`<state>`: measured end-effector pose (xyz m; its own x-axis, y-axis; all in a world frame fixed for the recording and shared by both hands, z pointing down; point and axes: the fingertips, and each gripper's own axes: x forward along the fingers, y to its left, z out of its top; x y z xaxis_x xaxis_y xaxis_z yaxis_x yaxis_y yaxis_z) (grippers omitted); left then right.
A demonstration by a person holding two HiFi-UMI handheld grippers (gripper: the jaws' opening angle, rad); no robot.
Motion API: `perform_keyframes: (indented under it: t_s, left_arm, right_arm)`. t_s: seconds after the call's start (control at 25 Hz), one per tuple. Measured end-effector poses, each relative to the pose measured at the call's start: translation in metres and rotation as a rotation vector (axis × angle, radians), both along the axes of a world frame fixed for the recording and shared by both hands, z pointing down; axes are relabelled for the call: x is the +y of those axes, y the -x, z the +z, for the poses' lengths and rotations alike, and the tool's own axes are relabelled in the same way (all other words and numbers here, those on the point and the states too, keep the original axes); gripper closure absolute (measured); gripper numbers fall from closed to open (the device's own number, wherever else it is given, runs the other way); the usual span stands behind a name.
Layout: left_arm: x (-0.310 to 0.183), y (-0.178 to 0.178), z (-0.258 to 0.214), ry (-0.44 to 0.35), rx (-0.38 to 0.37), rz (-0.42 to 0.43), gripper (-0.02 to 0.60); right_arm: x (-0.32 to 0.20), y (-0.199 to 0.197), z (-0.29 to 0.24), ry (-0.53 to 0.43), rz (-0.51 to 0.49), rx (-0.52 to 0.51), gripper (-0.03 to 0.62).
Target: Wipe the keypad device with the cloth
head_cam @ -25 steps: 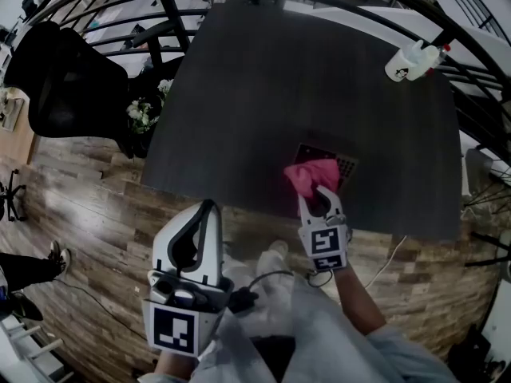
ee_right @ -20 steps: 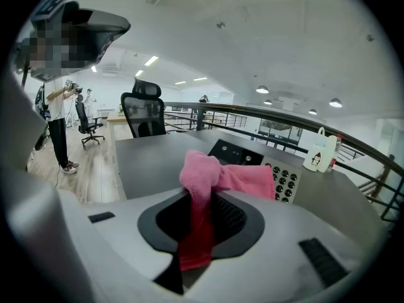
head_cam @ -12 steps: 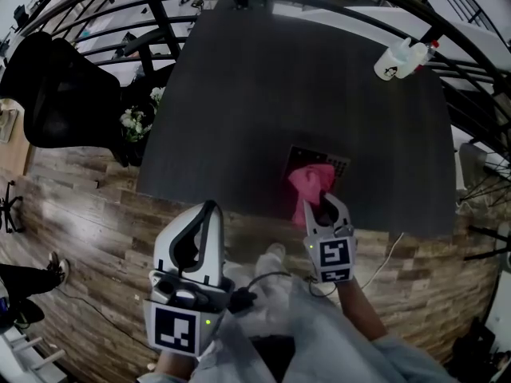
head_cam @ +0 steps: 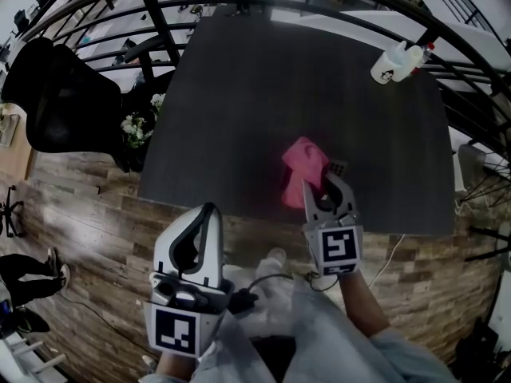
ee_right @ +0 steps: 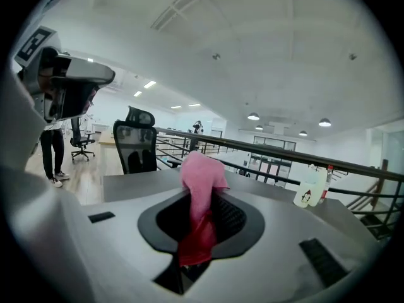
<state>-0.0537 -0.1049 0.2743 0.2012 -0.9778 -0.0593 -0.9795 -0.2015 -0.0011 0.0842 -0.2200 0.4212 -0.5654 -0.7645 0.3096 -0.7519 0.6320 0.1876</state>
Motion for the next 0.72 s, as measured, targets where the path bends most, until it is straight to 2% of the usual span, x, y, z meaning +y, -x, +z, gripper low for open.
perform_keyframes:
  t_s: [0.16,0.4,0.72]
  left_arm:
    - [0.002,0.0,-0.002,-0.003,-0.008,-0.005,0.578]
    - [0.004,0.002,-0.002,0.004,-0.015,-0.015,0.578]
    - [0.002,0.0,0.0,0.013,-0.016,-0.005,0.578]
  right_arm:
    - [-0.021,0.014,-0.005,-0.036,0.001,-0.026,0.523]
    - [-0.038,0.019,0.019,0.015,0.013,0.012,0.523]
    - [-0.051,-0.003,0.035,0.07,0.09,0.008,0.523]
